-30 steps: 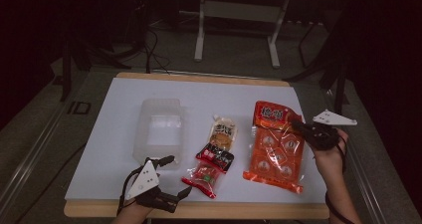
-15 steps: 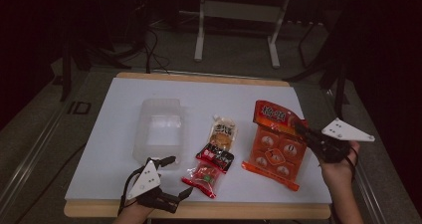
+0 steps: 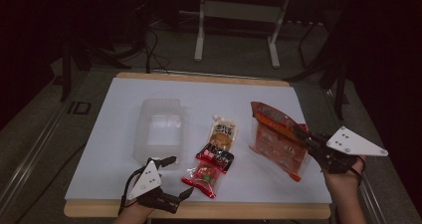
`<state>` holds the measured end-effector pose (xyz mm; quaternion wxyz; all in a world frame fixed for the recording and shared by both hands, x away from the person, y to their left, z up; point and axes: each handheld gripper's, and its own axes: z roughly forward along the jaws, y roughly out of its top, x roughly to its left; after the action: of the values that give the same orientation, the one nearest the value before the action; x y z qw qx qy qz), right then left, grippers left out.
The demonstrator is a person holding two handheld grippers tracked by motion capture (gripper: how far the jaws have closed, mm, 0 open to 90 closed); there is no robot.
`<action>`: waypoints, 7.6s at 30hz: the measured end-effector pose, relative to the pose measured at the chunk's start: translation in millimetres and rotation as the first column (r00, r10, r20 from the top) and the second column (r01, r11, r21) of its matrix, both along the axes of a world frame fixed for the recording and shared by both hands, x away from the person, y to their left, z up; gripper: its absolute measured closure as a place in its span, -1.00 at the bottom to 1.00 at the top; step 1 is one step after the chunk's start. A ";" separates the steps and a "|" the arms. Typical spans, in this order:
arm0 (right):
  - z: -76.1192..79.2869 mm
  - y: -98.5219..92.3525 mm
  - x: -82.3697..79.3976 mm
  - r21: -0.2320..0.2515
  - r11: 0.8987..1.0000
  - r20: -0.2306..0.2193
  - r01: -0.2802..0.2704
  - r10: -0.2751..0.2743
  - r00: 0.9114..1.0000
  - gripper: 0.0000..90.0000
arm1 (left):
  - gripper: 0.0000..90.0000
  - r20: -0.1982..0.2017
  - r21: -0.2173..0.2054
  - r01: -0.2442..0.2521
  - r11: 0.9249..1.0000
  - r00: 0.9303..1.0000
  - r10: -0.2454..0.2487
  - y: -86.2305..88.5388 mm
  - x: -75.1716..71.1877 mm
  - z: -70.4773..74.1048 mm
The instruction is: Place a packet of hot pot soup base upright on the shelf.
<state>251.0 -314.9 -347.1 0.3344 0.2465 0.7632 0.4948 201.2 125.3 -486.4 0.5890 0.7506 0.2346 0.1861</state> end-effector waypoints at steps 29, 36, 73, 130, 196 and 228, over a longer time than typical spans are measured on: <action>56.1 40.4 -38.4 0.056 0.972 0.071 -0.228 0.224 0.972 0.99 | -0.99 -0.040 -0.071 0.087 0.994 0.995 -0.090 -12.0 31.8 48.6; 65.5 53.0 -42.1 0.050 0.960 0.086 -0.275 0.271 0.959 0.99 | -0.99 -0.007 -0.071 0.142 0.987 0.990 -0.143 -18.2 42.2 58.5; 65.4 98.0 -47.3 0.032 0.908 0.078 -0.417 0.414 0.907 0.99 | 0.26 0.069 -0.155 0.501 0.852 0.865 -0.496 -56.0 66.3 92.1; 40.8 54.4 -22.7 0.237 0.934 0.063 -0.267 0.259 0.964 -0.75 | 0.60 0.175 -0.127 -0.022 0.992 0.984 0.044 28.2 81.2 143.3; -4.4 50.4 -8.7 0.219 0.951 -0.058 -0.219 0.237 0.970 -0.70 | 0.53 -0.058 -0.101 -0.433 0.895 0.901 0.430 109.3 144.4 13.2; -9.9 50.1 -7.7 0.219 0.954 -0.078 -0.206 0.227 0.971 -0.70 | -0.95 -0.080 -0.118 -0.454 0.883 0.891 0.447 116.4 122.6 34.6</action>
<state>243.2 -264.8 -357.0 0.2108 0.2202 0.7453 0.5929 323.8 241.6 -451.7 0.5722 0.6391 0.4293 0.2826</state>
